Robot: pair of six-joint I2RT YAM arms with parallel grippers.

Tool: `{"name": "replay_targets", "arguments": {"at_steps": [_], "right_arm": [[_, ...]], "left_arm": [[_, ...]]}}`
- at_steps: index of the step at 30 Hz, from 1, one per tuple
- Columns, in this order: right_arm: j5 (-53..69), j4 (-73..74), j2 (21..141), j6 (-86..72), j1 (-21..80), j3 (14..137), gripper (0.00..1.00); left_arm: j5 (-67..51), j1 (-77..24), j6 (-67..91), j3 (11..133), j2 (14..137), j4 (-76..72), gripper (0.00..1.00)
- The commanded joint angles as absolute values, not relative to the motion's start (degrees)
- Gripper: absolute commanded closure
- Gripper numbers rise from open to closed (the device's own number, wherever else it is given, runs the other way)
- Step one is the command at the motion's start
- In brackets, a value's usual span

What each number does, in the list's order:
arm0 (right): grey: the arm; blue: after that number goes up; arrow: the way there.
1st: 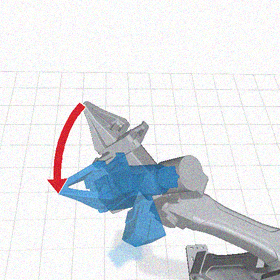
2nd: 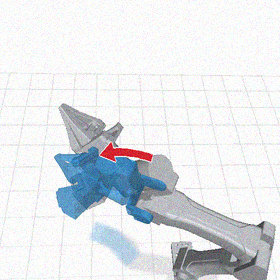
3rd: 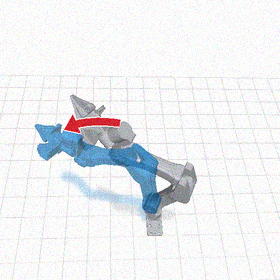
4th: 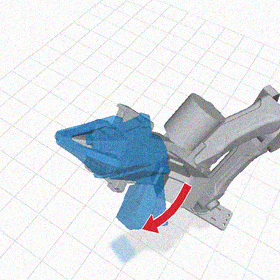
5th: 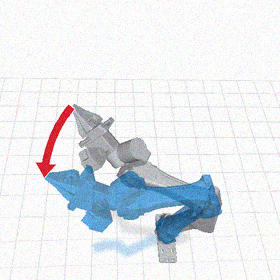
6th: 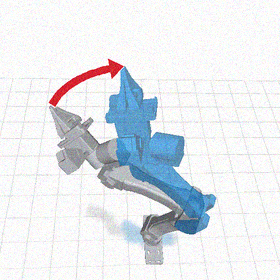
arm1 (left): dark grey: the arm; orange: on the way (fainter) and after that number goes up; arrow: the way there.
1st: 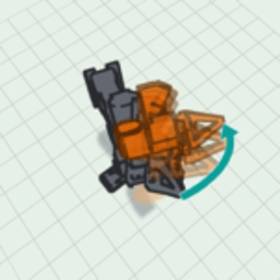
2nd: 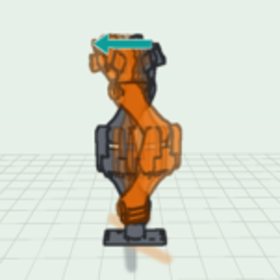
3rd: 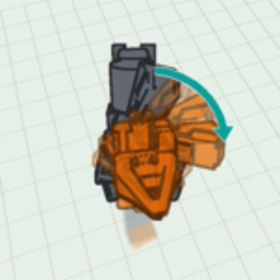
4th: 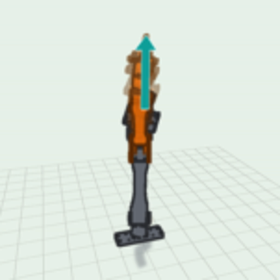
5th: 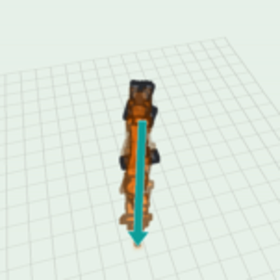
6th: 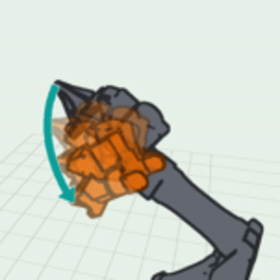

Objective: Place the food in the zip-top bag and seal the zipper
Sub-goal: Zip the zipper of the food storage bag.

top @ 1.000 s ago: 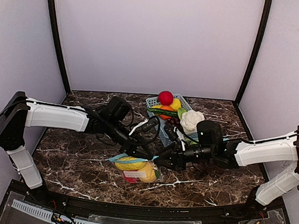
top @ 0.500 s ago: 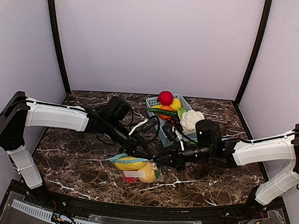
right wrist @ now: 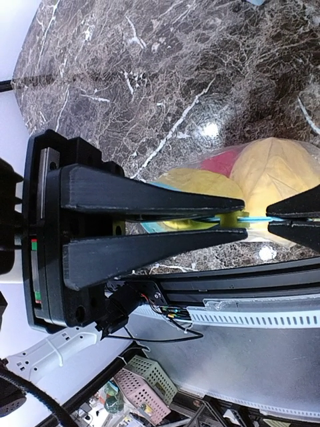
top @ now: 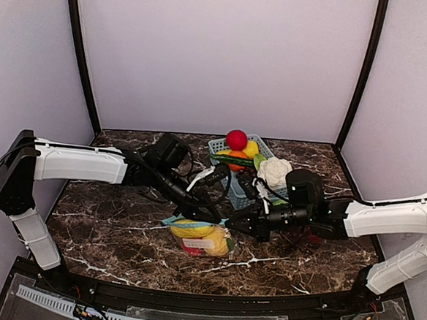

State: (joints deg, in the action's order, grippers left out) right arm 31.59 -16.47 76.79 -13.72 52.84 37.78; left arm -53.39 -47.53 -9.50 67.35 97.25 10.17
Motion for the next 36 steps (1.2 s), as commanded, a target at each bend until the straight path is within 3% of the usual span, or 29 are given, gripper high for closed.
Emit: {"name": "replay_targets", "arguments": {"at_steps": [1,36], "right_arm": [[28.2,-12.2,73.8,-12.7,52.0,36.2,1.0],[19.8,-7.3,66.3,-14.7,52.1,32.9,1.0]], "left_arm": [[-50.0,-46.7,-12.9,67.5,95.6,19.7,0.99],[-44.8,-46.8,-15.7,66.9,95.0,25.0,0.99]]}}
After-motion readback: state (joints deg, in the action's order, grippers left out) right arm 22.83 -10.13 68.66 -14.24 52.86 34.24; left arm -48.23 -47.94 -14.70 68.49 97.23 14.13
